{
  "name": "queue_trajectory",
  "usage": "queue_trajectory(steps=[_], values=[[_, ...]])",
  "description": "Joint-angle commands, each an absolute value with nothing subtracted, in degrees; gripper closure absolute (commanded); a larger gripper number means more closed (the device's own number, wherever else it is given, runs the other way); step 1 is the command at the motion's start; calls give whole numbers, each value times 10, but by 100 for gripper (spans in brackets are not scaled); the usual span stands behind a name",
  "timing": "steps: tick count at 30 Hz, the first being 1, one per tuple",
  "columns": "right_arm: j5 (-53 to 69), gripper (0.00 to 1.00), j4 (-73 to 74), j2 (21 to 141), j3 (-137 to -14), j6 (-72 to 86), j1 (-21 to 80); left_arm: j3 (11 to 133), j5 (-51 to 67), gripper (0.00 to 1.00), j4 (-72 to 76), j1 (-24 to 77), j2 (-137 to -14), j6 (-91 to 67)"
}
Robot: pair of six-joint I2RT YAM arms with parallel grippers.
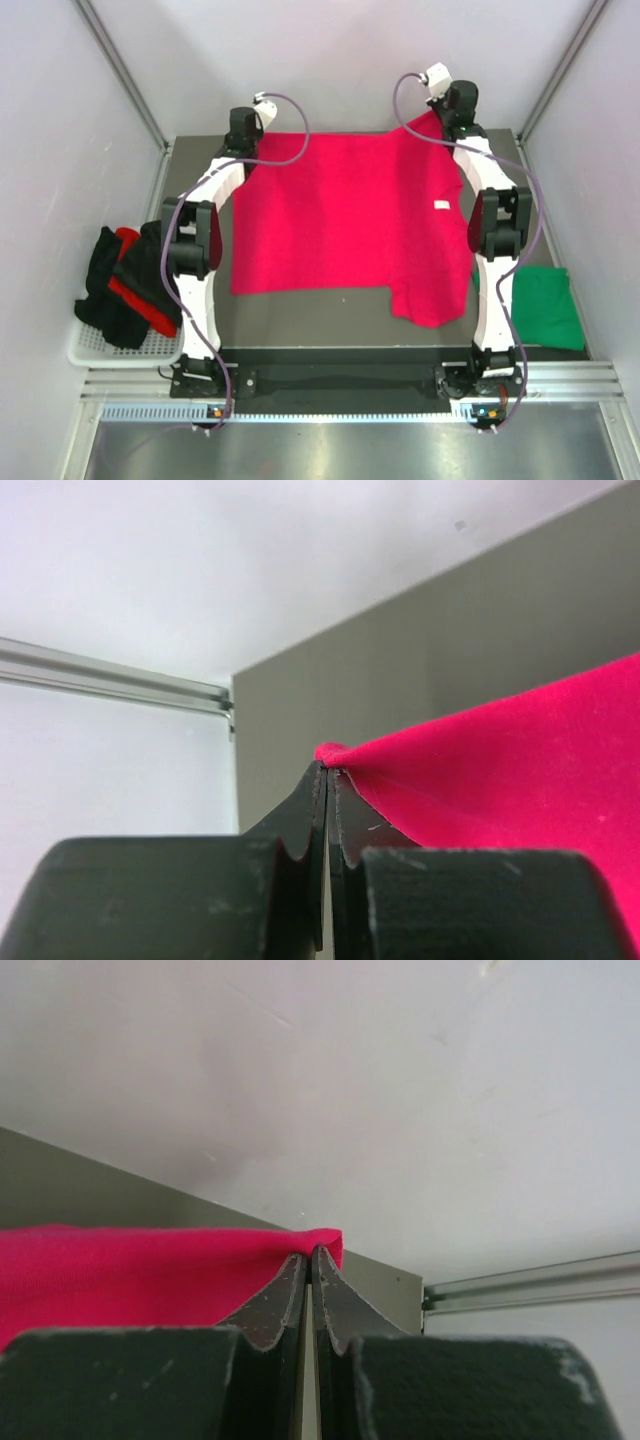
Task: Fold and stack the t-shirts
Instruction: Fold the tshirt
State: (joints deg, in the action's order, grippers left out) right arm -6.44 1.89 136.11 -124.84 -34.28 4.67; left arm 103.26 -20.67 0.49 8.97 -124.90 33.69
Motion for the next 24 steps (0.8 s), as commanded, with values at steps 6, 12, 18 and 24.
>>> queue_trajectory(steps=[6,12,18,24], values=[[-63,100,-9,1288,-1257,-339,53,1065,-217,100,54,84,-1180,351],[-61,100,23,1245,-1162,-338,55,1051,-211,100,-32,85,-1194,356],[-46,100,26,1168,-1018,-327,58,998,-212,100,-41,89,-1185,333],[-46,100,41,1121,-955,-326,58,982,-205,100,-51,90,-1167,309]])
